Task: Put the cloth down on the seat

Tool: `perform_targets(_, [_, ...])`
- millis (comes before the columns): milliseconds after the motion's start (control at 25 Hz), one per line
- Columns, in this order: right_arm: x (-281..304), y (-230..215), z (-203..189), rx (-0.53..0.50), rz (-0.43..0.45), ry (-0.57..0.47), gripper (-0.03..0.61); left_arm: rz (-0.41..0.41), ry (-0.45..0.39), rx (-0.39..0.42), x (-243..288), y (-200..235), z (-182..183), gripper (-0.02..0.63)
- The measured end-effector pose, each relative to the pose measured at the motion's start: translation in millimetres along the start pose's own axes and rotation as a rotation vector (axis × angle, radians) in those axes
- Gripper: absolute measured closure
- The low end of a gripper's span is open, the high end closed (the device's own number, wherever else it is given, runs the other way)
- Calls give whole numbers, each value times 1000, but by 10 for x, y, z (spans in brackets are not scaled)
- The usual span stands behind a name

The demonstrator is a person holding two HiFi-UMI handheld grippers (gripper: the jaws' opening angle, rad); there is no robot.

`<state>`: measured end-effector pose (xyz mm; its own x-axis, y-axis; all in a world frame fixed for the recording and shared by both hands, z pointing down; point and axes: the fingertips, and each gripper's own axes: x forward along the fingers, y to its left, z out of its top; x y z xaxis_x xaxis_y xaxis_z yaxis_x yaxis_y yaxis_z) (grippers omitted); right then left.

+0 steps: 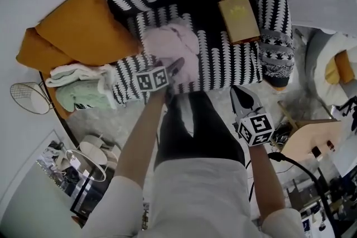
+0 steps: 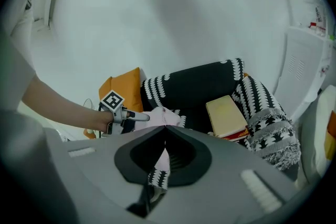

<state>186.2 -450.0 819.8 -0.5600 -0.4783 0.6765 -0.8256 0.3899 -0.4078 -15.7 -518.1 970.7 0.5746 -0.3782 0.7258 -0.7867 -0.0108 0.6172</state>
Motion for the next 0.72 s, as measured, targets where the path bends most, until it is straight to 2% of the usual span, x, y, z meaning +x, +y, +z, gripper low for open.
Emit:
perform_targets(240, [-11,105,143,-13,27,-11,575,-21,-24,25,-306,-239,117,297])
perform_targets(600, [-279,416,491,-66,38,-59,575,-33,-98,41,-1054,-576,355,427])
perform_targets(720, [-420,585,536,-89,48,-63,575,-33,-123,50,-1360,-698,331,472])
